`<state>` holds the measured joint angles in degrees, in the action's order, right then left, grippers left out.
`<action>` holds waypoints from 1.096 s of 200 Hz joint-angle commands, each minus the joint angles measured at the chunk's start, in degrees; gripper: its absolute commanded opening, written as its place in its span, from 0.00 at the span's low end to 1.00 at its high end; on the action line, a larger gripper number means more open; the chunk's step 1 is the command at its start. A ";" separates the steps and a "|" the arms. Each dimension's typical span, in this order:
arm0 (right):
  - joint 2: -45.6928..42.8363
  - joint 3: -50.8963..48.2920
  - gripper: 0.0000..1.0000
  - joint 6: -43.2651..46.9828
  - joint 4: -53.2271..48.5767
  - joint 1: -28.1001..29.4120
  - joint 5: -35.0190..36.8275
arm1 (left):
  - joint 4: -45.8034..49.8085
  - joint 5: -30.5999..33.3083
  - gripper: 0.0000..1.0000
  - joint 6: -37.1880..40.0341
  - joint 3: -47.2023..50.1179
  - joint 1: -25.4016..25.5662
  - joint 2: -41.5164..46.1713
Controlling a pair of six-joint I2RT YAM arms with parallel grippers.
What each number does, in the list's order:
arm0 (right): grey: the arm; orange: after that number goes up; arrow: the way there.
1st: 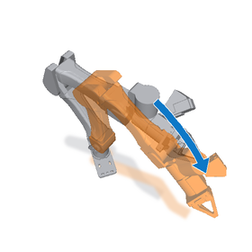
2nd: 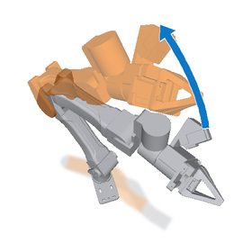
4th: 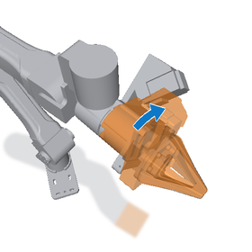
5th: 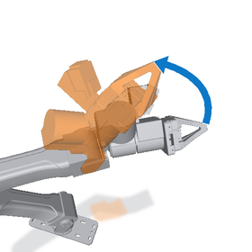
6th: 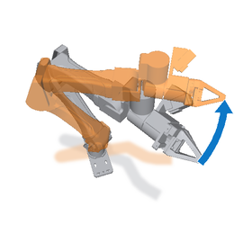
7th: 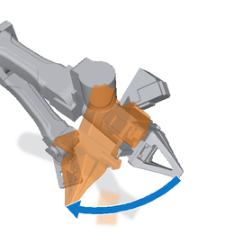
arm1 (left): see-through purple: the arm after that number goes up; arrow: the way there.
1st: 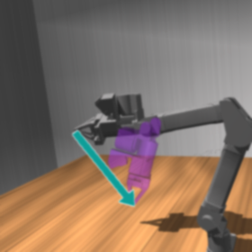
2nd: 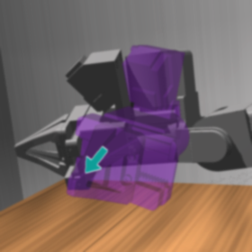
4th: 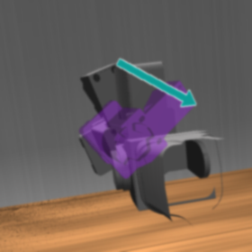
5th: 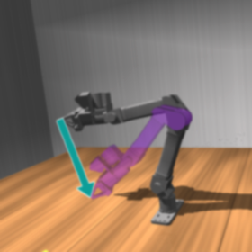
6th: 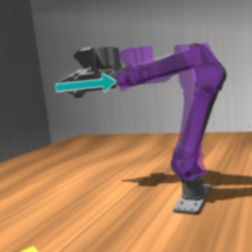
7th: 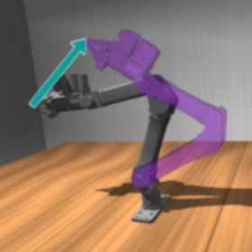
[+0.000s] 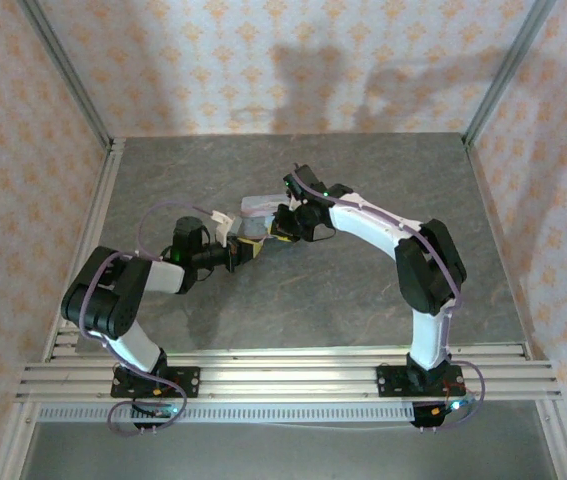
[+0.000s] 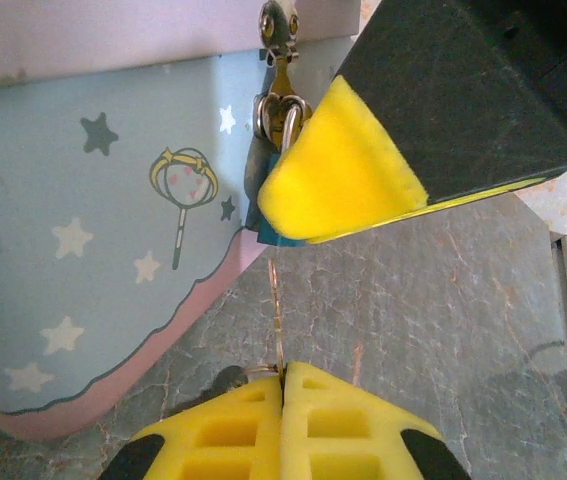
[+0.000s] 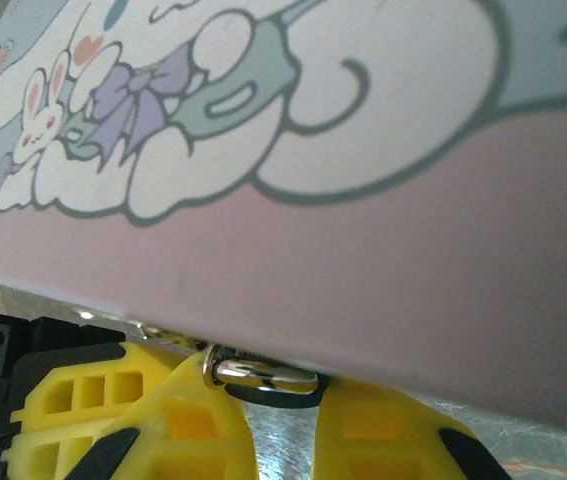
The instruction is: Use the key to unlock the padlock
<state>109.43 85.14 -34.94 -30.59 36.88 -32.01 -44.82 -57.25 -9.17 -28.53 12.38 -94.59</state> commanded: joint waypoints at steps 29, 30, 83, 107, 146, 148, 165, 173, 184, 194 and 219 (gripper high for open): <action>-2.36 2.49 0.07 -1.53 0.27 -0.50 -2.66 | -2.92 1.52 0.00 0.64 -2.03 1.53 -1.25; -2.37 2.49 0.07 -1.58 0.27 -0.45 -2.68 | -2.96 1.53 0.00 0.64 -2.04 1.60 -1.32; -2.60 2.40 0.06 -2.26 0.61 -0.66 -3.30 | -1.77 2.09 0.00 2.05 -1.97 2.56 -0.99; -2.59 2.13 0.06 -2.57 0.97 -0.67 -3.73 | -2.44 2.15 0.00 1.85 -1.88 2.62 -1.12; -2.71 1.78 0.06 -2.98 1.48 -0.93 -5.02 | -3.71 2.40 0.00 1.11 -1.89 2.63 -1.32; -2.72 1.78 0.05 -3.01 1.53 -0.93 -5.05 | -3.94 2.41 0.00 1.02 -1.88 2.64 -1.37; -2.84 1.44 0.05 -3.55 2.13 -1.02 -5.73 | -5.83 2.84 0.00 -0.10 -1.70 2.65 -1.89; -2.93 1.26 0.05 -3.73 2.42 -1.11 -5.87 | -6.86 3.02 0.00 -0.72 -1.61 2.67 -2.14; -3.00 1.09 0.05 -3.88 2.55 -1.11 -5.87 | -7.88 3.29 0.00 -1.32 -1.54 2.65 -2.46; -3.06 0.99 0.05 -3.83 2.55 -1.11 -5.87 | -8.33 3.29 0.00 -1.59 -1.41 2.67 -2.45; -2.91 0.71 0.05 -4.00 2.97 -1.16 -6.05 | -8.43 3.49 0.00 -1.72 -1.09 2.68 -1.78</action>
<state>108.88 85.43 -37.95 -29.50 35.79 -36.03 -49.04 -55.00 -10.46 -29.47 14.66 -96.62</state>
